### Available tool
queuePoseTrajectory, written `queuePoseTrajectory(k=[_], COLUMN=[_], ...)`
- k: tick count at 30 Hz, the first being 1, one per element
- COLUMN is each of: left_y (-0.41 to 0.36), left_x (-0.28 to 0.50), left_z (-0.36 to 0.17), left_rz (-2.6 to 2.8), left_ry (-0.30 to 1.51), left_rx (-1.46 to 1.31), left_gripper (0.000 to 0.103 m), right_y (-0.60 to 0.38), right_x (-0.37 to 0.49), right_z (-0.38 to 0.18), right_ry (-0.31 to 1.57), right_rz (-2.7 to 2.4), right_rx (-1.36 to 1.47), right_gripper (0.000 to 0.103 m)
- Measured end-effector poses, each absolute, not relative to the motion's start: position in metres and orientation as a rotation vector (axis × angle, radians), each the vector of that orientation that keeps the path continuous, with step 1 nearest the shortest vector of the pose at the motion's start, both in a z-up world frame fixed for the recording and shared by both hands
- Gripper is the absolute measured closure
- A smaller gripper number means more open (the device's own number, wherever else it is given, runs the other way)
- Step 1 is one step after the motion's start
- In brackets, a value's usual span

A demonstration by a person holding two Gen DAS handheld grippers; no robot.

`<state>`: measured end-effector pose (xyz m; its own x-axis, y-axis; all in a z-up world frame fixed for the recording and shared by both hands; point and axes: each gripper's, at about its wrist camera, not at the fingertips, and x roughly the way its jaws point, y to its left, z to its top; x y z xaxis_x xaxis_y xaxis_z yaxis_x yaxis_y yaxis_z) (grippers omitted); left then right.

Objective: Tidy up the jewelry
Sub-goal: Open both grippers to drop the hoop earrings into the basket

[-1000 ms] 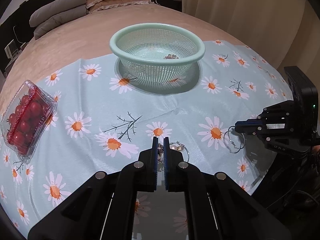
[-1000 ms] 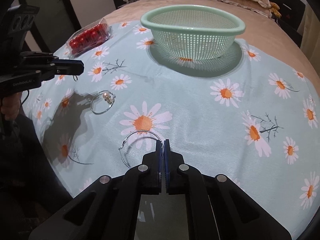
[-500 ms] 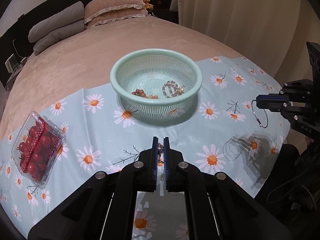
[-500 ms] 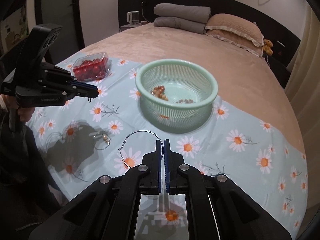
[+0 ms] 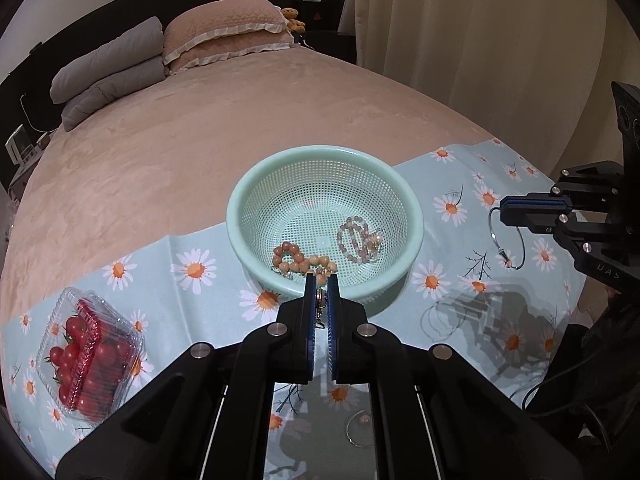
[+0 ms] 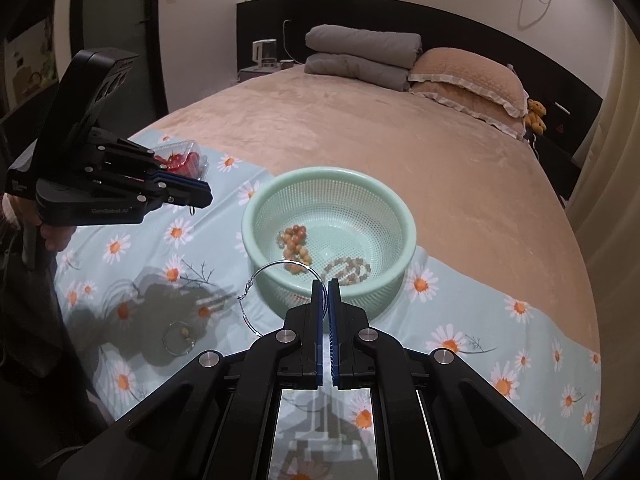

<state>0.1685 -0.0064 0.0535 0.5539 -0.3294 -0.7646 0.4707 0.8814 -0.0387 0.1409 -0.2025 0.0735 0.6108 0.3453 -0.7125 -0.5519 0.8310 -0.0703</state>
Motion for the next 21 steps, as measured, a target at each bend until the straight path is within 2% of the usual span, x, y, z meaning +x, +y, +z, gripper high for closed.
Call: queuePoseTrajectory(k=[8,21], left_y=[-0.015,-0.037], left_x=[0.208,0.26], left_z=[0.036,0.002], left_rz=[-0.485,-0.513], left_ry=[0.901,0.962], left_rx=[0.161,0.202], left_gripper=[0.098,0.098], right_y=[-0.189,-0.168], right_x=[0.185,0.263], right_z=[0.06,0.007], right_ry=[0.783,0.899], right_rz=[0.557,0.577], right_rx=[-0.292,-0.303], right_gripper=[0.1,0.1])
